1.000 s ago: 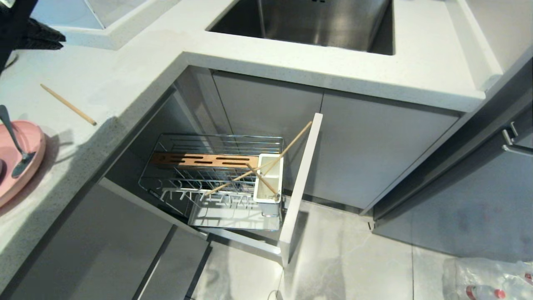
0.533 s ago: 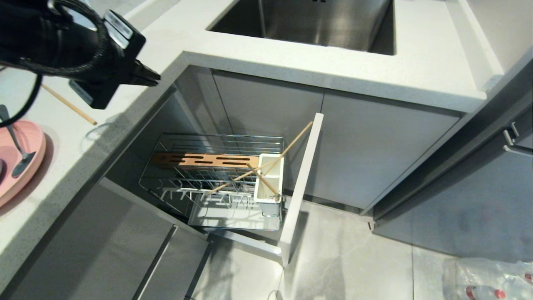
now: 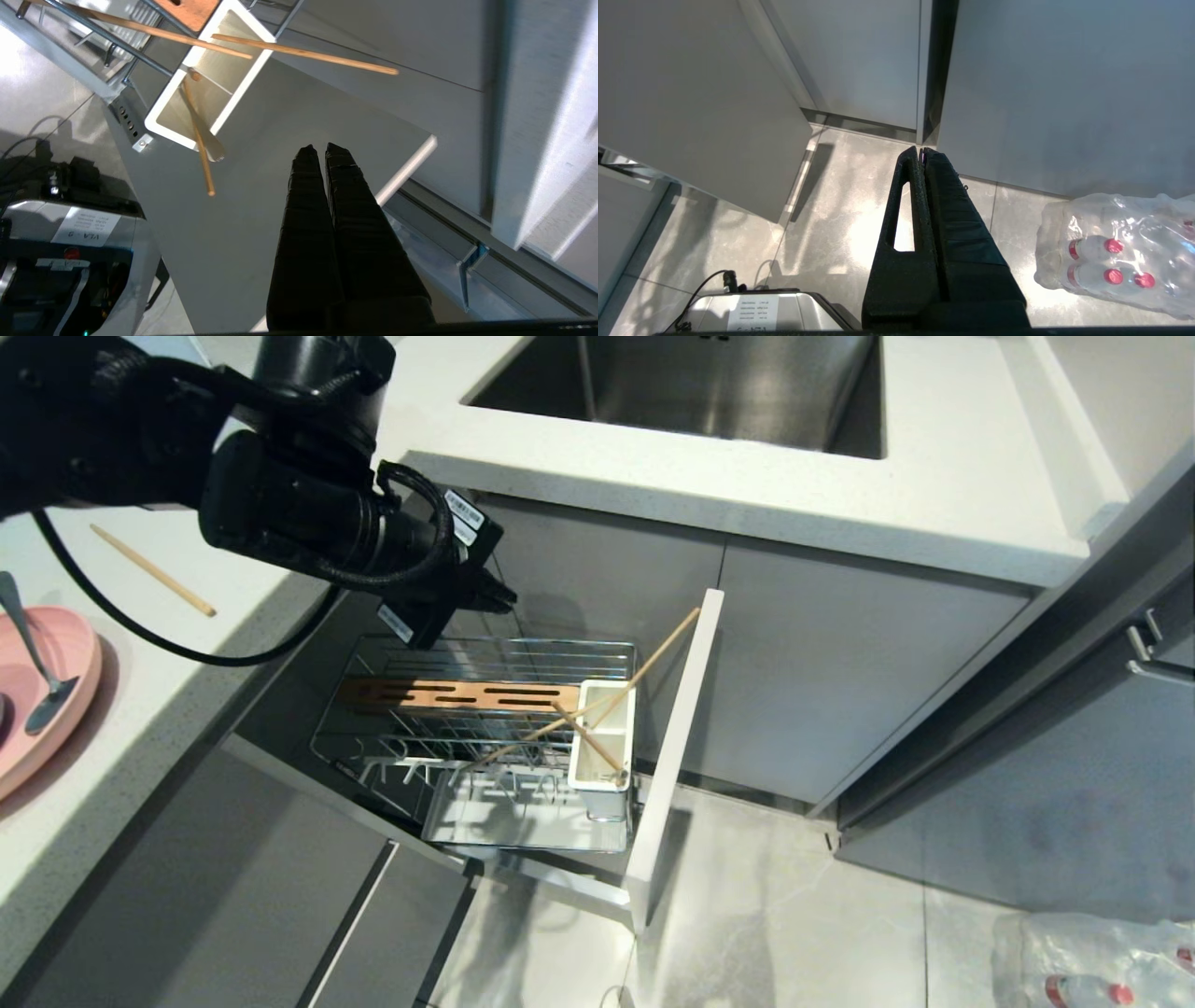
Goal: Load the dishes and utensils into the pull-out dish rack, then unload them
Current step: Take the chopsticks out of the cupboard
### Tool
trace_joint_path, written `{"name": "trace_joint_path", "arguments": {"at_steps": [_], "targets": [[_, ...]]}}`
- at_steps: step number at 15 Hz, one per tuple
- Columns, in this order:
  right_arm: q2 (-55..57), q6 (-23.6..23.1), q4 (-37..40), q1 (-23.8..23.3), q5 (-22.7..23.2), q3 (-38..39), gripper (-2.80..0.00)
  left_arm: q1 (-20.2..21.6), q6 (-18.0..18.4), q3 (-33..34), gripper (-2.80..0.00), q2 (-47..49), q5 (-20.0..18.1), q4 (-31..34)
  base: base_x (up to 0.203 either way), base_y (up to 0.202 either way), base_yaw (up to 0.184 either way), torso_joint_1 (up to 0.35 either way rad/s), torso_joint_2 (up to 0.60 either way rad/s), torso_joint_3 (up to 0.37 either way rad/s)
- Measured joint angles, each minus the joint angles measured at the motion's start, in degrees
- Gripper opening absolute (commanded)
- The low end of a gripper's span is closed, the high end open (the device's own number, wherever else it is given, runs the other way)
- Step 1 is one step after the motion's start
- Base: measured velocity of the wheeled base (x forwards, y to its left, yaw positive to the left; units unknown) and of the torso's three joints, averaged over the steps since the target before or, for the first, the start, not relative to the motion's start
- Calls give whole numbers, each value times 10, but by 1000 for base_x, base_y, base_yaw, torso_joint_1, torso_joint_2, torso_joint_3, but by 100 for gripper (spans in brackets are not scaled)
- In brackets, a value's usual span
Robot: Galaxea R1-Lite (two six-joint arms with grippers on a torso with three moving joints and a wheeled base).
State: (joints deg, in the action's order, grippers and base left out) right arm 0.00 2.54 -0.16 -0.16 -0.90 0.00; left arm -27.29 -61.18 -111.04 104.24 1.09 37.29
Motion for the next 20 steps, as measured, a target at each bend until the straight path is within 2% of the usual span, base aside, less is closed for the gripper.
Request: {"name": "trace_joint_path", "arguments": {"at_steps": [1, 9, 15, 20], "targets": [[0, 0, 0, 0, 0, 0, -280, 3, -1, -1, 0, 11, -6, -2, 0, 0, 0, 0, 0, 0], [0, 0, 0, 0, 0, 0, -280, 5, -21, -2, 0, 87, -30, -46, 0, 0, 0, 0, 0, 0], [0, 0, 0, 0, 0, 0, -280, 9, -42, -4, 0, 134, -80, -45, 0, 0, 0, 0, 0, 0], [0, 0, 0, 0, 0, 0, -280, 9, -42, -4, 0, 150, -84, -53, 0, 0, 0, 0, 0, 0]]}}
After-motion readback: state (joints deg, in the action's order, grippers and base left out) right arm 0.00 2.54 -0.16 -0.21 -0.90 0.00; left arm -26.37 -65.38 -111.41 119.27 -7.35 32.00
